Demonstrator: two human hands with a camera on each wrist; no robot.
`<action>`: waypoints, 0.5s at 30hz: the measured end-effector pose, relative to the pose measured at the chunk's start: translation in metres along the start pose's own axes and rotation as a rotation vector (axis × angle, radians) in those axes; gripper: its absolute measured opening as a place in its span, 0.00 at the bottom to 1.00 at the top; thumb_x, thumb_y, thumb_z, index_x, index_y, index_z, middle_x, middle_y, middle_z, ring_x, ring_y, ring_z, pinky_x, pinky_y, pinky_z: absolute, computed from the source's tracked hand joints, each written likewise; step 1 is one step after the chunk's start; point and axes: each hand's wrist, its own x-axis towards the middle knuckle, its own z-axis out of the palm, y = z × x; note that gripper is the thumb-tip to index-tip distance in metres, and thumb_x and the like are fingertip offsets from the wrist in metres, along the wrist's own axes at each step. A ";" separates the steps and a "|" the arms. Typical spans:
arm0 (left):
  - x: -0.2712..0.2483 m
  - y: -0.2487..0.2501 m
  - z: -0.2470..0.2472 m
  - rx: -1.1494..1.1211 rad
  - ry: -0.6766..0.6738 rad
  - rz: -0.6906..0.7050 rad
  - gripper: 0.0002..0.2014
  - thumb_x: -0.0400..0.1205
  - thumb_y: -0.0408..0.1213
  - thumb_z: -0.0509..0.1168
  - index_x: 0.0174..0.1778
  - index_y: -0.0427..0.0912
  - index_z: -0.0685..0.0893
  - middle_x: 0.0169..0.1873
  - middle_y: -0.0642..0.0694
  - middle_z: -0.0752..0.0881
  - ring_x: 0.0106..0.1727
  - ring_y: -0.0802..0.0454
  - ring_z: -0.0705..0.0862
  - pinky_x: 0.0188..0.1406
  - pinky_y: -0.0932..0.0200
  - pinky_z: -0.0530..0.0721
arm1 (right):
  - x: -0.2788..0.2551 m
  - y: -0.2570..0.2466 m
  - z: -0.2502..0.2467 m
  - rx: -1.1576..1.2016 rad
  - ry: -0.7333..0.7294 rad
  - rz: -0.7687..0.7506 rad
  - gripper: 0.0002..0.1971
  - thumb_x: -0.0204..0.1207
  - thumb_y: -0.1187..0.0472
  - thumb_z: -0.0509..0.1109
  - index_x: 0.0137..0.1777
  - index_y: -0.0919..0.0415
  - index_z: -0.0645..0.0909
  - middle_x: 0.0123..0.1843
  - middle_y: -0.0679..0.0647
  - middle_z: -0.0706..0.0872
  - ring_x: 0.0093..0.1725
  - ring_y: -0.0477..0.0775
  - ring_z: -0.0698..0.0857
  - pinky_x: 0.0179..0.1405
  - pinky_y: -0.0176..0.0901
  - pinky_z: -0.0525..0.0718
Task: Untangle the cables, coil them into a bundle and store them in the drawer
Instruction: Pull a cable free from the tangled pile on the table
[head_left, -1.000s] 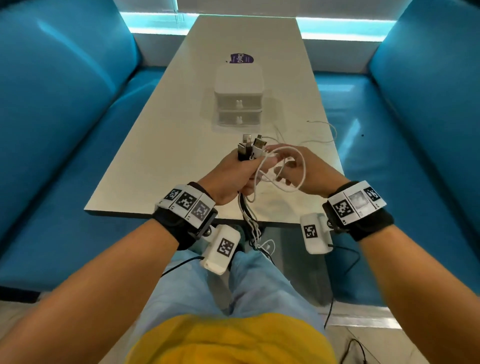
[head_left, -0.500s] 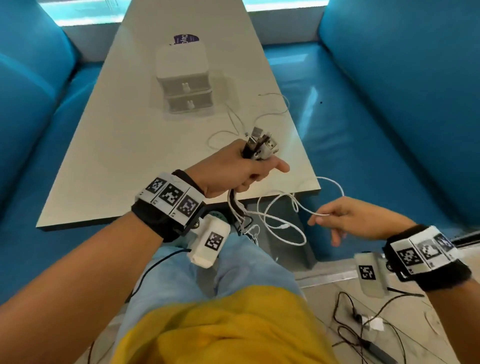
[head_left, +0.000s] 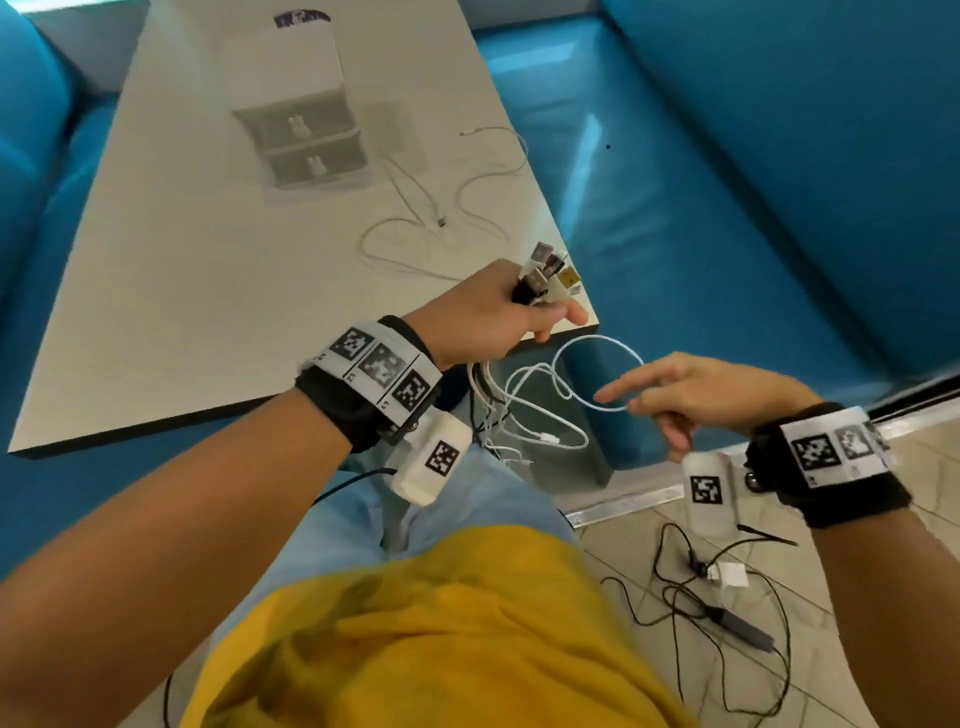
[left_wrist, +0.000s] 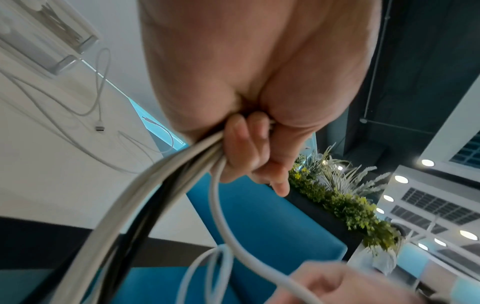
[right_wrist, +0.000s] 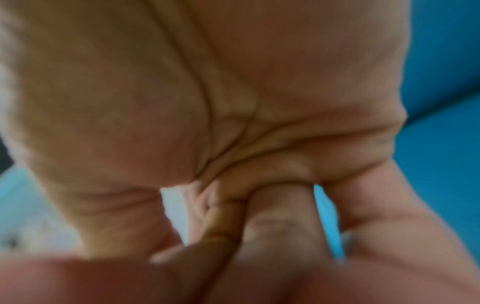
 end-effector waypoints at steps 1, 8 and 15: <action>0.001 -0.001 0.001 0.013 0.005 -0.004 0.11 0.86 0.35 0.61 0.52 0.40 0.89 0.31 0.45 0.78 0.18 0.65 0.72 0.21 0.78 0.67 | -0.010 -0.007 -0.002 0.045 0.011 -0.049 0.17 0.84 0.66 0.60 0.66 0.48 0.81 0.22 0.61 0.82 0.24 0.55 0.84 0.37 0.48 0.84; 0.012 0.002 0.016 -0.132 0.046 -0.010 0.12 0.88 0.36 0.58 0.48 0.39 0.87 0.27 0.45 0.76 0.21 0.62 0.71 0.22 0.72 0.70 | 0.004 -0.032 0.014 0.070 0.232 -0.274 0.18 0.80 0.60 0.70 0.69 0.48 0.77 0.43 0.59 0.90 0.41 0.51 0.87 0.45 0.45 0.83; 0.017 -0.001 0.017 -0.218 0.248 0.013 0.18 0.89 0.43 0.54 0.39 0.43 0.83 0.19 0.47 0.74 0.26 0.48 0.77 0.36 0.58 0.81 | 0.024 -0.035 0.023 0.079 0.162 -0.324 0.18 0.78 0.55 0.72 0.67 0.55 0.81 0.54 0.47 0.88 0.51 0.38 0.86 0.54 0.31 0.82</action>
